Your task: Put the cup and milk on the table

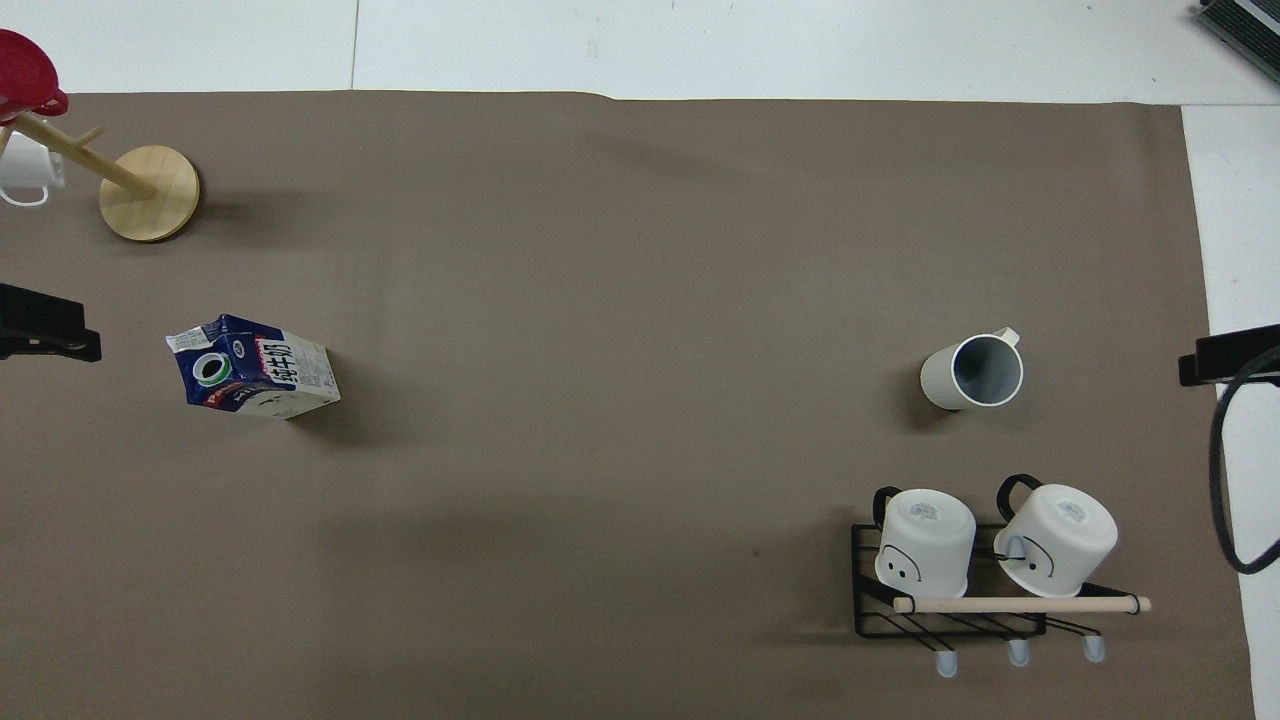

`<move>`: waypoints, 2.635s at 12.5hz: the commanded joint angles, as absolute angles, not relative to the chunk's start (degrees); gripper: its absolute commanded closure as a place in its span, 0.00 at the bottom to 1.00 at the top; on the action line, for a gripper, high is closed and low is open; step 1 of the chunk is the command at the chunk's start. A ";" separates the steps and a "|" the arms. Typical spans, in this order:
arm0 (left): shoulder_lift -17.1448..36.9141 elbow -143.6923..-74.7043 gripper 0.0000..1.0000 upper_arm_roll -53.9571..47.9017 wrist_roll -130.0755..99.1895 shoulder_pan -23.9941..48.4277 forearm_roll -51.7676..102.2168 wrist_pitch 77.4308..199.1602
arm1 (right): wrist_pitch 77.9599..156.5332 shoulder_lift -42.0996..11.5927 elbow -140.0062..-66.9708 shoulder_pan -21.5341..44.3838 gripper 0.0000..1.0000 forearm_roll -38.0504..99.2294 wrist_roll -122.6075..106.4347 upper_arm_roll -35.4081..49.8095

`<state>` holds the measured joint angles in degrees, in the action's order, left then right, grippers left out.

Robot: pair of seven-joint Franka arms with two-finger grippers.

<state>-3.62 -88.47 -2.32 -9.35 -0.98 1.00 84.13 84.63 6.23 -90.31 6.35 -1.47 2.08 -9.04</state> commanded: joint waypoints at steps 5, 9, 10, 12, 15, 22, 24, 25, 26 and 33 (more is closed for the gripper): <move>-3.43 -87.28 0.00 -1.85 -9.76 -0.53 1.14 82.71 | 84.46 6.77 -91.05 6.42 0.00 -1.49 2.81 -8.97; -3.43 -87.28 0.00 -1.85 -9.76 -0.53 1.14 82.71 | 84.46 6.94 -91.41 6.42 0.00 -1.49 2.90 -9.05; -3.43 -87.36 0.00 -1.85 -9.76 -0.53 1.14 82.71 | 84.46 6.94 -91.41 6.42 0.00 -1.49 2.90 -9.05; -3.43 -87.28 0.00 -1.85 -9.76 -0.53 1.14 82.71 | 84.46 6.94 -91.41 6.42 0.00 -1.49 2.90 -9.05; -3.43 -87.28 0.00 -1.85 -9.76 -0.53 1.14 82.71 | 84.46 6.94 -91.41 6.42 0.00 -1.49 2.90 -9.05; -3.43 -87.28 0.00 -1.85 -9.76 -0.53 1.14 82.71 | 84.55 6.94 -91.49 6.42 0.00 -1.49 2.73 -9.05; -3.43 -87.28 0.00 -1.85 -9.76 -0.53 1.14 82.71 | 84.90 6.94 -91.58 6.33 0.00 -1.58 2.64 -9.05; -3.43 -87.28 0.00 -1.85 -9.76 -0.53 1.14 82.71 | 85.69 6.94 -91.76 6.07 0.00 -1.58 2.64 -9.14; -3.43 -87.28 0.00 -1.85 -9.76 -0.53 1.14 82.71 | 86.22 6.94 -92.02 6.06 0.00 -1.58 2.64 -9.14; -3.43 -87.28 0.00 -1.85 -9.76 -0.53 1.14 82.71 | 86.14 6.86 -91.67 5.98 0.00 -1.50 2.29 -9.14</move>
<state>-3.62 -88.47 -2.32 -9.35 -0.98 1.00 84.13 85.51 6.23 -90.87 6.34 -1.47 2.12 -9.25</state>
